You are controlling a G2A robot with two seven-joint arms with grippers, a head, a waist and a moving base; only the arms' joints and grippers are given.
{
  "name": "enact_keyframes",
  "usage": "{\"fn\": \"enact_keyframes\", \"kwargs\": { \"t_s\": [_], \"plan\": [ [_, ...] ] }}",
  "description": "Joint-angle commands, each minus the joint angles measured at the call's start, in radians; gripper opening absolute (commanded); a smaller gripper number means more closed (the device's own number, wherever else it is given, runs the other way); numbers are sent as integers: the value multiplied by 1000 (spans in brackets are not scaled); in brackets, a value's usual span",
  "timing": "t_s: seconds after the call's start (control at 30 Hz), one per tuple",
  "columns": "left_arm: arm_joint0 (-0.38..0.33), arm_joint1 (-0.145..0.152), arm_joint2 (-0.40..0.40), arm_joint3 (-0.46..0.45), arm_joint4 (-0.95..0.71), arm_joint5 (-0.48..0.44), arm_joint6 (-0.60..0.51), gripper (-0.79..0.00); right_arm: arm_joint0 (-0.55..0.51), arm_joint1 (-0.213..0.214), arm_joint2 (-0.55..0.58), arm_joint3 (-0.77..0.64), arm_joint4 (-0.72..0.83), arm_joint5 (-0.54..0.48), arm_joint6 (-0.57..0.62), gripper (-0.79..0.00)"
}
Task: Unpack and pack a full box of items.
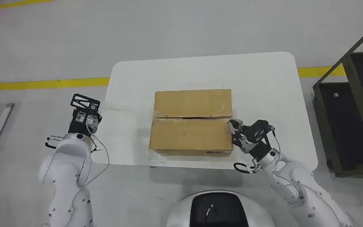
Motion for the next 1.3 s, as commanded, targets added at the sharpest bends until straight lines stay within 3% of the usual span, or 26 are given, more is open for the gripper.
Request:
{"fn": "enact_keyframes", "kwargs": {
  "t_s": [0.0,0.37,0.4,0.43,0.47,0.93,1.03,1.13,1.27],
  "plan": [
    [-5,4,-11,19,14,0,15,-785,2,0,1,2,-1,4,3,-785],
    [-51,21,-35,97,68,-4,45,-785,8,1,6,3,-3,18,18,-785],
    [-56,22,-36,104,70,-2,43,-613,9,1,6,3,-3,20,19,-785],
    [-59,23,-36,109,75,3,36,-58,9,1,6,2,-3,22,19,-785],
    [-62,24,-37,115,84,10,19,0,9,2,6,2,-4,24,21,-785],
    [-84,41,-68,146,112,27,27,0,-1,3,19,-11,-6,48,32,-785],
    [-90,45,-61,142,76,-10,54,0,-5,5,27,-20,-5,50,30,-785],
    [-87,42,-19,117,22,-36,66,0,-14,6,43,-32,-1,59,25,-785],
    [-65,27,117,47,-83,-46,45,0,-36,10,75,-54,-3,65,20,-785]
  ]
}}
